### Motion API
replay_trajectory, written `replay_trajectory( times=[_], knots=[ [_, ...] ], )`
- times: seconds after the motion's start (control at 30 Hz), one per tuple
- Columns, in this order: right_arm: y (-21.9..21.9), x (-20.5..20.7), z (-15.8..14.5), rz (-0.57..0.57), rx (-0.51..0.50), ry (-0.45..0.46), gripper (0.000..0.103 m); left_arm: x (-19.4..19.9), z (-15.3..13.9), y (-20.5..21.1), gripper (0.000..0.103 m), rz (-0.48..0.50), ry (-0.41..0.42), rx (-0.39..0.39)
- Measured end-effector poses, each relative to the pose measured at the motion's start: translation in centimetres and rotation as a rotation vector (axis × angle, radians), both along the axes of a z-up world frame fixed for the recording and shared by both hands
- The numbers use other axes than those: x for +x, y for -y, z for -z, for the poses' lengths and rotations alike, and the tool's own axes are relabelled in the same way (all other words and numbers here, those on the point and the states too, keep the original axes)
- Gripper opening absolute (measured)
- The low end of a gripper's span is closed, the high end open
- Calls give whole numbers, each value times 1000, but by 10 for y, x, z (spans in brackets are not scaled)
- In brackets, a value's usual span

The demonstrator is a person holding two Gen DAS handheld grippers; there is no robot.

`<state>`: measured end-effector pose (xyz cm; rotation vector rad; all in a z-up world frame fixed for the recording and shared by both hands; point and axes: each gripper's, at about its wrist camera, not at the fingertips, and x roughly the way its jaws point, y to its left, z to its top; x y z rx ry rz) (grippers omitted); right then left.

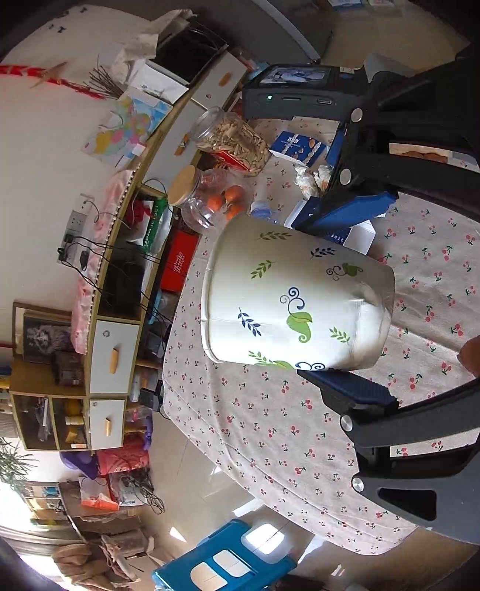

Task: Collect trash
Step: 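Grasp the blue carton with the right tool while the left holds the paper cup, then release the blue carton into the bin with the right tool while the left carries the cup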

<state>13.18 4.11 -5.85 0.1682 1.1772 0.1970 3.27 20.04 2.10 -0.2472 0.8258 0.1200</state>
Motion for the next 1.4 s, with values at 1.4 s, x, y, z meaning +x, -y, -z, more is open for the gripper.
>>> replay_trajectory(
  times=[1.4],
  knots=[
    [95, -53, -56, 35, -53, 432, 55, 15, 6, 44, 68, -5, 48, -31]
  ],
)
